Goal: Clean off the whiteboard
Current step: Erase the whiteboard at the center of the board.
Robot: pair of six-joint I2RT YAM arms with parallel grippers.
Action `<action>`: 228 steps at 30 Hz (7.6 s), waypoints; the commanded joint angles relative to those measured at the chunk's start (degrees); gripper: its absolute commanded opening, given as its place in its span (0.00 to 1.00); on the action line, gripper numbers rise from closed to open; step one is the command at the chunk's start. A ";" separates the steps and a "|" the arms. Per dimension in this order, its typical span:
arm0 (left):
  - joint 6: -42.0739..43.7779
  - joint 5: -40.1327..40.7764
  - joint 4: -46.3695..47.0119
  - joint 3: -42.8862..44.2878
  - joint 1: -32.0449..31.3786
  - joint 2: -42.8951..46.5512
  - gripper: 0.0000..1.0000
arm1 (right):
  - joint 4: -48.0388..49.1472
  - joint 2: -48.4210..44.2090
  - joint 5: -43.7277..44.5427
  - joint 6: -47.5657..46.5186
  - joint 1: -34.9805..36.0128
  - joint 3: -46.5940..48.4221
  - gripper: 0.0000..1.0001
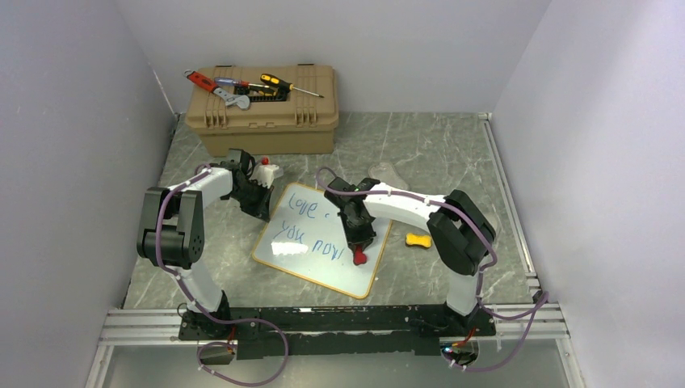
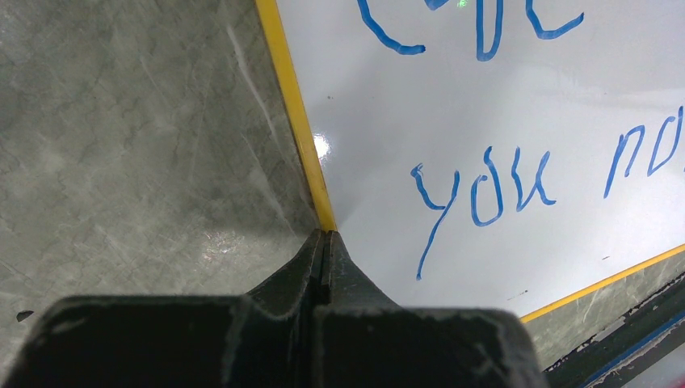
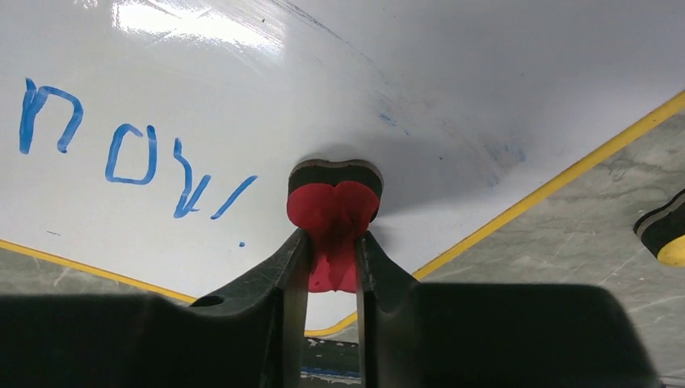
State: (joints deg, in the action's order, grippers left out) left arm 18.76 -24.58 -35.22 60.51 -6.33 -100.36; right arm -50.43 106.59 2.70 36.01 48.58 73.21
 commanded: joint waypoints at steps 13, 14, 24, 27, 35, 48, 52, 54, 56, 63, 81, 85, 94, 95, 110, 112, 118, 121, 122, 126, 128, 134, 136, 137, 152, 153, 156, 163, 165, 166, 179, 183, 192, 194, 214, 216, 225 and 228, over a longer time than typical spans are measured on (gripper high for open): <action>0.97 0.05 -2.74 -0.13 0.09 -0.16 0.00 | 0.89 -1.29 -1.27 -0.05 2.40 1.66 0.09; 0.88 -0.13 -2.75 -0.20 0.11 -0.30 0.00 | 1.44 -1.11 -1.59 0.20 2.93 1.41 0.09; 0.57 -1.10 -1.85 -1.40 0.09 -2.31 0.00 | 7.79 7.23 -2.39 3.25 6.97 8.93 0.08; 0.53 -0.95 -1.61 -1.72 0.09 -2.75 0.00 | 8.99 10.86 -1.40 4.39 7.23 14.04 0.07; 1.44 0.46 -1.79 -1.71 0.09 -2.30 0.00 | 8.94 5.65 3.57 4.60 6.52 4.82 0.04; 1.23 -0.15 -1.80 -1.00 0.01 -3.43 0.00 | 9.40 3.78 4.37 4.13 6.46 -3.00 0.00; 1.27 0.26 -1.84 -1.11 -0.11 -3.44 0.00 | 7.85 13.05 2.87 3.26 8.09 11.64 0.00; 1.27 0.54 -2.08 -0.86 -0.09 -3.68 0.00 | 6.40 17.12 2.55 2.69 8.66 18.26 0.00; 1.19 0.64 -2.21 -0.69 -0.09 -3.78 0.00 | 5.03 19.41 2.75 2.43 8.77 22.09 0.00; 1.63 1.15 -2.26 -0.48 -0.14 -3.89 0.00 | 8.58 8.98 5.32 3.71 6.63 2.66 0.00; 1.49 1.35 -3.52 0.43 -0.14 -3.11 0.00 | 8.09 14.08 3.69 2.57 7.20 13.72 0.00; 1.45 1.41 -3.86 0.82 -0.17 -3.30 0.00 | 5.81 18.66 2.69 1.96 7.67 21.09 0.00; 1.72 1.42 -3.45 0.63 -0.12 -3.29 0.00 | 10.73 -0.64 6.29 4.59 2.73 -10.34 0.00; 1.70 1.30 -3.45 0.66 -0.13 -3.27 0.00 | 10.60 -2.68 6.80 4.86 2.27 -13.39 0.00; 1.53 1.81 -4.32 1.01 -0.18 -2.72 0.00 | 7.79 15.03 4.84 3.67 6.39 14.84 0.00; 1.55 1.88 -4.49 0.99 -0.18 -2.49 0.00 | 6.25 17.90 5.88 3.63 5.71 19.09 0.00; 1.74 1.68 -4.47 0.85 -0.18 -2.12 0.00 | 9.46 10.06 7.33 5.50 -1.24 4.60 0.00; 1.85 1.24 -4.26 0.74 -0.18 -2.28 0.00 | 10.77 0.21 7.48 6.52 -6.03 -10.64 0.00; 1.93 1.17 -4.24 0.75 -0.18 -2.36 0.00 | 10.25 -2.24 7.80 6.79 -7.32 -14.02 0.00; 2.05 1.06 -4.08 0.91 -0.18 -2.40 0.00 | 7.47 -7.84 9.32 7.71 -9.37 -20.60 0.00; 2.07 0.85 -4.02 1.05 -0.18 -2.43 0.00 | 6.82 -7.66 9.55 8.02 -9.30 -19.65 0.00; 1.89 0.68 -4.12 0.94 -0.18 -2.45 0.00 | 4.74 4.64 9.29 8.16 -4.89 -1.77 0.00; 1.89 0.94 -4.13 0.75 -0.18 -2.30 0.00 | 1.51 11.21 9.73 8.03 -2.59 8.96 0.00; 1.85 0.99 -4.22 0.74 -0.18 -2.30 0.00 | -0.15 14.42 9.51 7.98 -1.85 14.56 0.00; 2.01 0.69 -4.26 0.58 -0.18 -1.94 0.00 | -0.44 -0.32 13.60 10.12 -6.65 -6.79 0.00; 2.06 0.68 -4.17 0.54 -0.18 -1.99 0.00 | 0.62 -2.72 13.24 9.93 -7.43 -9.70 0.00; 1.94 0.60 -3.96 0.63 -0.18 -2.24 0.00 | 2.05 -6.61 12.55 9.55 -8.63 -14.46 0.00; 1.39 0.22 -3.80 0.73 -0.18 -2.32 0.00 | 4.90 -2.60 9.31 10.44 -7.15 -6.66 0.00; 1.29 0.16 -3.71 0.82 -0.25 -2.42 0.00 | 5.98 0.37 8.13 10.53 -5.64 -1.52 0.00; 1.24 0.08 -3.78 0.81 -0.26 -2.51 0.00 | 6.12 2.27 7.82 10.57 -4.80 1.64 0.00; 1.01 0.12 -3.98 0.14 -0.44 -1.95 0.00 | 2.30 26.95 4.64 10.58 -1.12 39.94 0.00; 1.26 0.32 -4.15 0.09 -0.44 -1.96 0.00 | 2.34 23.39 5.93 9.83 -1.20 34.29 0.00; 1.63 -0.03 -4.19 -0.01 -0.44 -1.66 0.00 | 6.26 8.06 8.77 9.32 -3.28 6.86 0.00; 1.54 -0.12 -4.24 0.19 -0.44 -1.85 0.00 | 6.16 8.72 8.46 9.27 -3.00 7.69 0.00; 1.53 -0.12 -4.82 0.14 -0.62 -1.77 0.00 | 5.44 24.17 4.14 9.52 -0.18 31.08 0.00; 1.54 -0.32 -4.77 0.11 -0.62 -1.72 0.00 | 6.56 19.25 6.24 9.15 -1.38 22.80 0.00; 1.38 -0.38 -4.23 -0.05 -0.62 -1.94 0.00 | 6.39 16.74 8.83 8.41 -3.55 18.06 0.00; 1.28 -0.64 -4.37 -0.11 -0.62 -1.75 0.00 | 3.99 23.82 7.18 8.55 -1.73 30.45 0.00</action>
State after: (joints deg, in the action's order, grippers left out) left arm 19.27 -25.30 -37.19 62.11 -6.09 -101.82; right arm -42.76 120.64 7.90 45.41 45.04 92.53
